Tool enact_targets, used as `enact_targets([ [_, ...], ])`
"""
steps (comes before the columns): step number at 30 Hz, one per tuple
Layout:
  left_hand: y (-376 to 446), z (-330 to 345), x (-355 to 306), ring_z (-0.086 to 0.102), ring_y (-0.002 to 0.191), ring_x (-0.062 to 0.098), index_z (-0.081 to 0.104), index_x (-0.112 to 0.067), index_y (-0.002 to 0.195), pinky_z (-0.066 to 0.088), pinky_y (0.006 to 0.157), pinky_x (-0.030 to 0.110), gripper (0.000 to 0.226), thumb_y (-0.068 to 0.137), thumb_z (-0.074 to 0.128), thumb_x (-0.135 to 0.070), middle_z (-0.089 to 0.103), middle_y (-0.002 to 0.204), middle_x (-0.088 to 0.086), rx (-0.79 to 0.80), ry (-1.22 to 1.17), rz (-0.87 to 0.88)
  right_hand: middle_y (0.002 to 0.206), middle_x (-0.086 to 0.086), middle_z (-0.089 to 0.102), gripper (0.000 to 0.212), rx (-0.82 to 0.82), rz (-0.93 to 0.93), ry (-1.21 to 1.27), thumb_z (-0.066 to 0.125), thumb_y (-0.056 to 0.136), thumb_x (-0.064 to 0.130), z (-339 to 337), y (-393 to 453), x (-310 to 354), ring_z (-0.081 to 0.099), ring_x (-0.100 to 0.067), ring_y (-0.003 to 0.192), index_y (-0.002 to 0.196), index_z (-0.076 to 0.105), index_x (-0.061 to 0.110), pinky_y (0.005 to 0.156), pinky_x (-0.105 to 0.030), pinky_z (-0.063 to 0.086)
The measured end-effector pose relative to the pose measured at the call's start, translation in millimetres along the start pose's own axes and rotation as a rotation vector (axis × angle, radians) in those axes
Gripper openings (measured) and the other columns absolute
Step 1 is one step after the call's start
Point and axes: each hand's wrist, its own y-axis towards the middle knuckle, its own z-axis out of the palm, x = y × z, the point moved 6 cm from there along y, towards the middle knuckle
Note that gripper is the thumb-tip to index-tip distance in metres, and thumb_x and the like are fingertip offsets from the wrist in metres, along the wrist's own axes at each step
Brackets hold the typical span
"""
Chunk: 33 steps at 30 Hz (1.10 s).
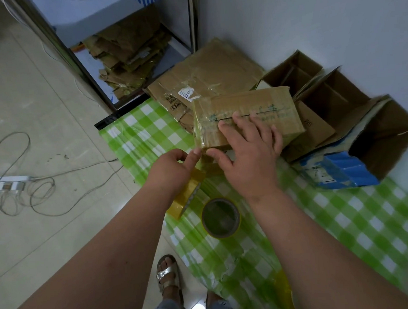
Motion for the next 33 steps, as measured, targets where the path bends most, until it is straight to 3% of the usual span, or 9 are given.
enact_targets([
  [5,-3,-7,-10,0.048,0.062,0.006,0.06,-0.028,0.088,0.042,0.058,0.024,0.04,0.089,0.049,-0.067,0.051,0.071,-0.011,-0.016,0.086,0.048,0.145,0.002,0.051,0.048,0.021,-0.038,0.116,0.057,0.086,0.029,-15,-7,-15,0.038,-0.022,0.139,0.133,0.059,0.024,0.111,-0.044,0.019],
  [7,-8,-10,-13,0.05,0.065,0.007,0.061,-0.028,0.089,0.041,0.056,0.024,0.041,0.09,0.048,-0.067,0.053,0.074,-0.012,0.003,0.047,0.039,0.145,0.001,0.05,0.049,-0.057,0.103,0.112,0.054,0.082,0.029,-28,-10,-33,0.038,-0.024,0.134,0.13,0.061,0.025,0.106,-0.04,0.018],
  [10,-14,-12,-14,0.06,0.075,0.019,0.062,-0.027,0.086,0.05,0.065,0.033,0.029,0.091,0.059,-0.055,0.062,0.086,-0.002,0.099,-0.089,0.007,0.155,0.0,0.032,0.049,-0.095,0.444,0.125,0.056,0.087,0.035,-35,-15,-67,0.026,-0.029,0.14,0.135,0.052,0.03,0.112,-0.051,0.019],
  [12,-20,-15,-15,0.065,0.082,0.027,0.065,-0.025,0.085,0.056,0.072,0.039,0.019,0.091,0.065,-0.042,0.068,0.094,0.004,0.178,-0.205,-0.008,0.154,0.003,0.03,0.055,-0.048,0.612,0.331,0.059,0.09,0.038,-30,-15,-81,0.028,-0.025,0.14,0.142,0.042,0.03,0.114,-0.053,0.027],
  [17,-32,-18,-21,0.069,0.097,0.035,0.07,-0.026,0.07,0.059,0.073,0.041,0.017,0.086,0.071,-0.023,0.074,0.099,-0.014,0.385,-0.448,0.02,0.131,0.007,0.045,0.052,-0.089,0.679,0.732,0.063,0.089,0.038,-26,-16,-83,0.052,-0.013,0.117,0.134,0.037,0.033,0.091,-0.027,0.047],
  [20,-36,-18,-24,0.069,0.099,0.036,0.069,-0.025,0.068,0.057,0.072,0.041,0.019,0.087,0.071,-0.02,0.073,0.083,-0.016,0.394,-0.445,0.022,0.141,-0.002,0.044,0.066,-0.077,0.843,0.836,0.058,0.091,0.045,-24,-23,-91,0.051,-0.019,0.123,0.148,0.028,0.029,0.094,-0.033,0.048],
  [24,-42,-19,-26,0.065,0.079,0.033,0.066,-0.026,0.066,0.053,0.069,0.04,0.022,0.087,0.072,-0.02,0.071,0.086,0.005,0.362,-0.433,0.023,0.149,0.002,0.039,0.059,-0.021,0.906,0.825,0.049,0.094,0.05,-26,-25,-93,0.044,-0.02,0.131,0.149,0.034,0.035,0.107,-0.05,0.042],
  [28,-50,-26,-25,0.066,0.083,0.037,0.065,-0.029,0.064,0.054,0.073,0.044,0.025,0.087,0.071,-0.023,0.072,0.093,0.012,0.297,-0.364,0.035,0.121,0.006,0.064,0.036,0.027,0.933,0.929,0.052,0.099,0.034,-26,-32,-84,0.061,-0.018,0.11,0.134,0.057,0.032,0.096,-0.049,0.052],
  [33,-62,-38,-19,0.068,0.087,0.039,0.064,-0.027,0.068,0.057,0.074,0.049,0.019,0.083,0.076,-0.028,0.072,0.093,0.011,0.181,-0.317,0.068,0.122,0.003,0.065,0.038,0.046,0.96,1.092,0.056,0.096,0.013,-28,-46,-71,0.062,-0.022,0.111,0.133,0.057,0.023,0.097,-0.051,0.051],
])
